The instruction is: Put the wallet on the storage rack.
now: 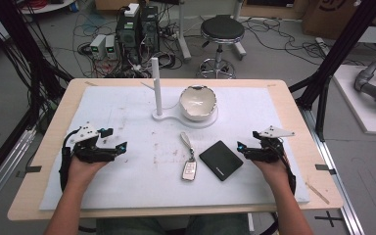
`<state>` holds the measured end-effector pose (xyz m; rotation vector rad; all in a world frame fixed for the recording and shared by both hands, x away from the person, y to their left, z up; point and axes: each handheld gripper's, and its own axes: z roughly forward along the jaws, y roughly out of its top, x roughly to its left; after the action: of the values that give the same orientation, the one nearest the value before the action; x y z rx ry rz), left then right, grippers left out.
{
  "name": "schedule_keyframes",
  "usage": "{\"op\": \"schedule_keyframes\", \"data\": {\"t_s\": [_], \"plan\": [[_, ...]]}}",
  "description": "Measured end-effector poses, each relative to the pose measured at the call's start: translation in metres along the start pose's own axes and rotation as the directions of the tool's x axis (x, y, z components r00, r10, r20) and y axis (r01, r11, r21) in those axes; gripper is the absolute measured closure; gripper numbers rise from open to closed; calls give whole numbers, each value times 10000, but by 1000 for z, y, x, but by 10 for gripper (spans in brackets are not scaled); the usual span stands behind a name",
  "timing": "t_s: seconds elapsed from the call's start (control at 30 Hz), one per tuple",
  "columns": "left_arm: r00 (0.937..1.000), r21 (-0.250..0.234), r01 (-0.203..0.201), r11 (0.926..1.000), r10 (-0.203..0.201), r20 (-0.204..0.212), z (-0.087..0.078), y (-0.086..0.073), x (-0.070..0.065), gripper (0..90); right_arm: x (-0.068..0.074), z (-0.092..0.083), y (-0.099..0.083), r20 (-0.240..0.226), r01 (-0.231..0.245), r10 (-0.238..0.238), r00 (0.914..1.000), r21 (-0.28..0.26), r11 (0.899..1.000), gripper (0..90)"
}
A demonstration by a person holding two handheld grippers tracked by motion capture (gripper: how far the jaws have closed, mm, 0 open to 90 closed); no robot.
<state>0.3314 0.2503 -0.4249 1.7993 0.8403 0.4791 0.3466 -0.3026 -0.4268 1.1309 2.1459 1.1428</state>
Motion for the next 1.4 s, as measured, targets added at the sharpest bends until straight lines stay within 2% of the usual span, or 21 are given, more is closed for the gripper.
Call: {"op": "schedule_keyframes", "data": {"t_s": [0.2, 0.3, 0.37, 0.4, 0.47, 0.6, 0.73, 0.77, 0.83, 0.87, 0.93, 1.03, 1.07, 1.1, 1.13, 1.17, 1.33, 1.4], "plan": [[9999, -30, 113, 9999, -113, -57, 4, 1, 0, 185, -1, 4, -2, -129, 102, -99, 9999, 236, 9997, 214], [9999, 58, 127, 9999, -127, 72, 5, 1, -3, 185, -3, 3, -4, -56, 159, -158, 9999, 310, 9994, 214], [9997, 105, 93, 9999, -96, 244, 5, 2, -4, 186, -6, 2, -3, 95, 11, -13, 10000, 179, 9998, 214], [9989, 21, 164, 9999, -165, 438, 5, 3, -6, 185, -8, 2, -2, 161, -32, 29, 9999, 171, 9998, 214], [9981, -77, 255, 9996, -251, 562, 6, 4, -7, 185, -9, 3, -2, 277, -138, 133, 9995, 185, 9997, 214], [9962, -114, 244, 9996, -234, 844, 12, 9, -13, 185, -9, 2, -3, 243, -169, 163, 9996, 263, 9995, 214], [9945, 212, 54, 9998, -76, 1045, 31, 20, -25, 185, -9, 0, -5, 212, -183, 177, 9996, 254, 9995, 214], [9945, 212, 54, 9998, -76, 1045, 31, 20, -25, 185, -9, 0, -5, 212, -183, 177, 9996, 254, 9995, 214], [9917, 439, -104, 9990, 47, 1281, 47, 26, -35, 185, -9, 0, -6, 165, -138, 134, 9998, 247, 9996, 214], [9917, 439, -104, 9990, 47, 1281, 47, 26, -35, 185, -10, -1, -6, 193, -125, 120, 9997, 254, 9996, 214], [9876, 592, -271, 9979, 176, 1560, 63, 33, -44, 186, -11, -1, -7, 190, -220, 215, 9996, 250, 9994, 214], [9846, 634, -336, 9974, 222, 1735, 72, 37, -49, 187, -13, -1, -7, 185, -280, 276, 9994, 240, 9993, 214], [9813, 709, -488, 9963, 346, 1895, 82, 43, -55, 187, -13, 0, -7, 178, -279, 274, 9995, 271, 9992, 214], [9813, 709, -488, 9963, 346, 1895, 82, 43, -55, 187, -13, 0, -7, 178, -279, 274, 9995, 271, 9992, 214], [9786, 729, -625, 9954, 468, 2002, 91, 48, -61, 187, -13, 1, -8, 169, -221, 216, 9996, 316, 9993, 214], [9786, 729, -625, 9954, 468, 2002, 91, 48, -61, 187, -13, 1, -8, 169, -221, 216, 9996, 316, 9993, 214], [9719, 819, -769, 9937, 563, 2287, 111, 58, -75, 187, -13, 3, -7, 148, -206, 200, 9997, 362, 9991, 214], [9664, 915, -912, 9916, 660, 2483, 123, 62, -82, 187, -13, 2, -7, 145, -227, 222, 9996, 352, 9991, 214]]}}
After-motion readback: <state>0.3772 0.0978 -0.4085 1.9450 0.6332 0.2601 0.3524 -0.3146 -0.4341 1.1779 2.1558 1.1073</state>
